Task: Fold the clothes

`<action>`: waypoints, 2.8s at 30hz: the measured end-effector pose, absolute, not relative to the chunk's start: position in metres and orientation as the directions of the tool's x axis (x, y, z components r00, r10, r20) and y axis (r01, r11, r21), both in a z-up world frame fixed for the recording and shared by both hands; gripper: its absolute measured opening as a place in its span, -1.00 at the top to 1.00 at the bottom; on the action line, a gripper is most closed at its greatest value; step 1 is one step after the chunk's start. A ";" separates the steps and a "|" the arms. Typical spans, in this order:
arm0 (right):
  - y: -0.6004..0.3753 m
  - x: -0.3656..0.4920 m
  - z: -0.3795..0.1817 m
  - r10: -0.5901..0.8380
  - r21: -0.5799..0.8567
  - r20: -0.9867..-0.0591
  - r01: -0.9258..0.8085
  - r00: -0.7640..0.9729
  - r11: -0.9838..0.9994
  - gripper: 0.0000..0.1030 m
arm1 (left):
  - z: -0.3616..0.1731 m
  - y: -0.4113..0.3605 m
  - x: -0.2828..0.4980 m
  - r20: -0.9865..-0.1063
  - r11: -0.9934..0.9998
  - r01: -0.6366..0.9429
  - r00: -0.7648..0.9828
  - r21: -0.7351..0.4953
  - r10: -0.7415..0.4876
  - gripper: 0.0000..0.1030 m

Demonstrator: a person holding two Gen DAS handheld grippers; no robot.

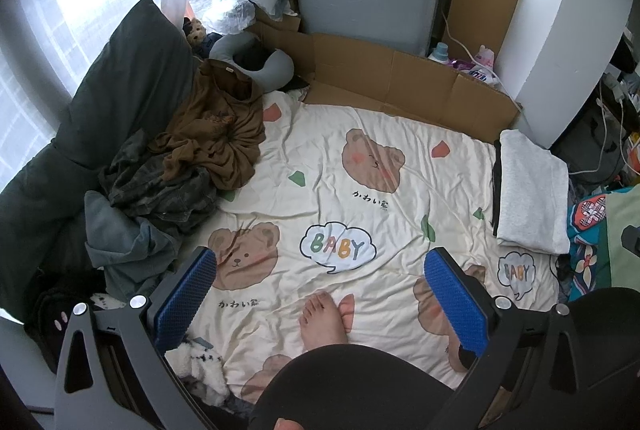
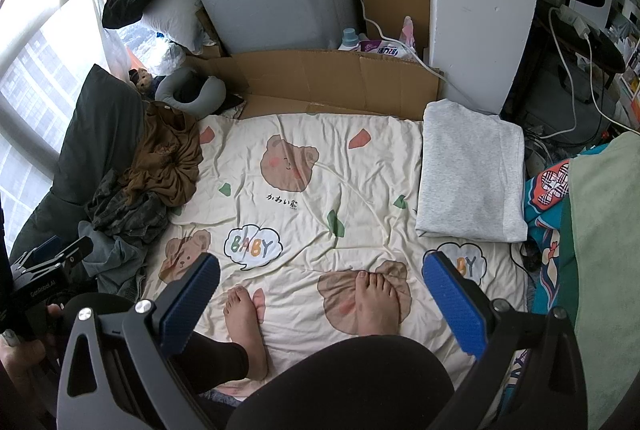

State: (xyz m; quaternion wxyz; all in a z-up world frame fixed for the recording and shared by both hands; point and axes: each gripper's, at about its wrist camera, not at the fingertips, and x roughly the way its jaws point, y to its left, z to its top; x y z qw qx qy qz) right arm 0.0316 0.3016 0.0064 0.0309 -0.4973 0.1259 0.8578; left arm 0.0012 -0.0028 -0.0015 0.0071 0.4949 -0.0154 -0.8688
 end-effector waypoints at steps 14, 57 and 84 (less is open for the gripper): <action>0.302 0.033 0.006 -0.070 0.186 -0.860 -0.184 -0.505 -0.965 -0.99 | -0.002 -0.004 0.001 -0.862 -1.000 0.001 -0.506 0.028 -0.025 -1.00; 0.300 0.031 0.007 -0.067 0.184 -0.859 -0.185 -0.507 -0.965 -0.99 | 0.001 -0.005 0.000 -0.859 -1.000 0.010 -0.511 -0.001 -0.004 -1.00; 0.297 0.030 0.012 -0.034 0.143 -0.863 -0.180 -0.505 -0.973 -0.99 | -0.002 -0.025 -0.003 -0.880 -0.993 -0.001 -0.463 -0.120 0.107 -1.00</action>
